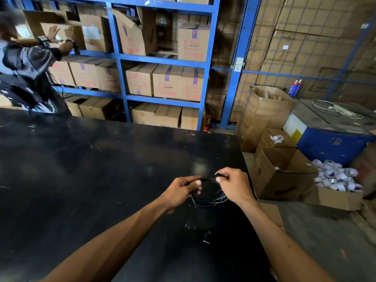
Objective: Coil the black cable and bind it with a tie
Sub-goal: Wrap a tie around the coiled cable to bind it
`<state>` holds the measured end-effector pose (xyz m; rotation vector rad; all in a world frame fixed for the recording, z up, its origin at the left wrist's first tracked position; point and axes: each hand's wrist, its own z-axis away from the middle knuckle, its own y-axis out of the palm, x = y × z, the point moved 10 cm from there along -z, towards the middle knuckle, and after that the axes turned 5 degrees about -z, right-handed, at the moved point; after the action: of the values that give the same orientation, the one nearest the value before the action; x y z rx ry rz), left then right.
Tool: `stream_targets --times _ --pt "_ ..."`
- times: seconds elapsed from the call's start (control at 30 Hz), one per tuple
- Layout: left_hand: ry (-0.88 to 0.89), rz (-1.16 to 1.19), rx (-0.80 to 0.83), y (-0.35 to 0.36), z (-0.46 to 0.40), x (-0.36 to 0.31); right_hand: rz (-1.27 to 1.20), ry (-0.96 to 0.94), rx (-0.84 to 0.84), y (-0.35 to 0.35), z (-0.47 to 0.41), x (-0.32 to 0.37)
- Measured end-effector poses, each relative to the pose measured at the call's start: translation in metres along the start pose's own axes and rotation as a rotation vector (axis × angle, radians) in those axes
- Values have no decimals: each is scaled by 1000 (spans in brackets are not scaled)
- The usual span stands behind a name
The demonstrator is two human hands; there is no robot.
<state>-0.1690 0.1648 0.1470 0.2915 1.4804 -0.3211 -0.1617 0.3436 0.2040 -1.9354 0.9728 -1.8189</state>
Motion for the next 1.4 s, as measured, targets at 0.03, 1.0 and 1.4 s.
stream_targets --times 0.03,1.0,1.4 --pt "-4 10 7 2 1 1 2 35 -20 -3 0 -3" --pt "598 -1102 106 19 23 -40 351 -329 261 46 44 19" --pt "57 -387 127 2 7 -6 197 -395 180 39 45 28"
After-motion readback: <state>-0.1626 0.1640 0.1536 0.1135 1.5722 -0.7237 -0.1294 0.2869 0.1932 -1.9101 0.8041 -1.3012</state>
